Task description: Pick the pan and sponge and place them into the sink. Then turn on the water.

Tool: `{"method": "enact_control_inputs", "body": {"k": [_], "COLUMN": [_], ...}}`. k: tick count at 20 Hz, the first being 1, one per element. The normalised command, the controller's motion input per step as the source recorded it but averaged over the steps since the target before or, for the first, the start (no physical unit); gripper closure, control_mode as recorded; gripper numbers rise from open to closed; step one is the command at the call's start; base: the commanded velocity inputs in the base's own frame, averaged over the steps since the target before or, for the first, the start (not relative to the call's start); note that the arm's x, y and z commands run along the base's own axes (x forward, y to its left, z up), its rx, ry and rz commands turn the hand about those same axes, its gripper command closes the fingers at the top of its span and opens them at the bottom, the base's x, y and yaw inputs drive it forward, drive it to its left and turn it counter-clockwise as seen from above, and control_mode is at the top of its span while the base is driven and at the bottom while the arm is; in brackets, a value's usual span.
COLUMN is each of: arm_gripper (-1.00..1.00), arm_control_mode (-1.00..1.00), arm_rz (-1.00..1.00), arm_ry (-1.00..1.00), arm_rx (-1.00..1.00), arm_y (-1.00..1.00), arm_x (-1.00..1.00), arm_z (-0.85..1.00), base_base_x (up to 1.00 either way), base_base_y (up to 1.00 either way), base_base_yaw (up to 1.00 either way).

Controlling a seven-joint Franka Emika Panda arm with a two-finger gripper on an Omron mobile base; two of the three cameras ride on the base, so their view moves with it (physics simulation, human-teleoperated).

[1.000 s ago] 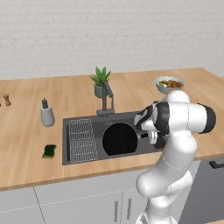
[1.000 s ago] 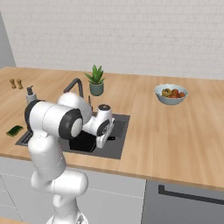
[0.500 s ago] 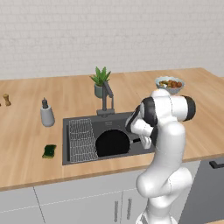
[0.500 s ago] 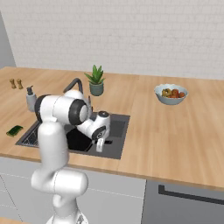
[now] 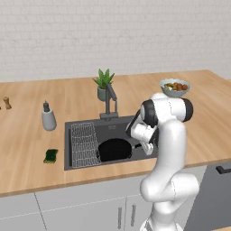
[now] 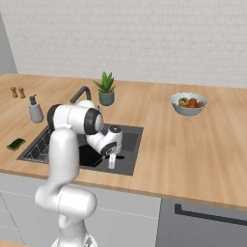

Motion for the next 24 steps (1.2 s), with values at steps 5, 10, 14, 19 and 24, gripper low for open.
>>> {"method": "enact_control_inputs", "body": {"k": [5,10,14,19,24], "arm_gripper": [-1.0,-1.0,-1.0,-1.0,-1.0], "arm_control_mode": [-1.0,-1.0,-1.0,-1.0,-1.0], "arm_rz": [0.06,0.04,0.02,0.0,0.0], "arm_ry": [0.0,0.0,0.0,0.06,0.21], "arm_rx": [0.02,0.0,-0.03,-0.01,0.0], "arm_y": [0.0,0.0,0.09,0.49,0.56], "arm_x": [0.02,-0.09,-0.38,-0.86,-1.0], "arm_z": [0.79,1.0,1.0,1.0,1.0], "base_base_x": [0.0,0.0,0.0,0.0,0.0], "base_base_y": [0.0,0.0,0.0,0.0,0.0], "base_base_yaw": [0.0,0.0,0.0,0.0,0.0]}}
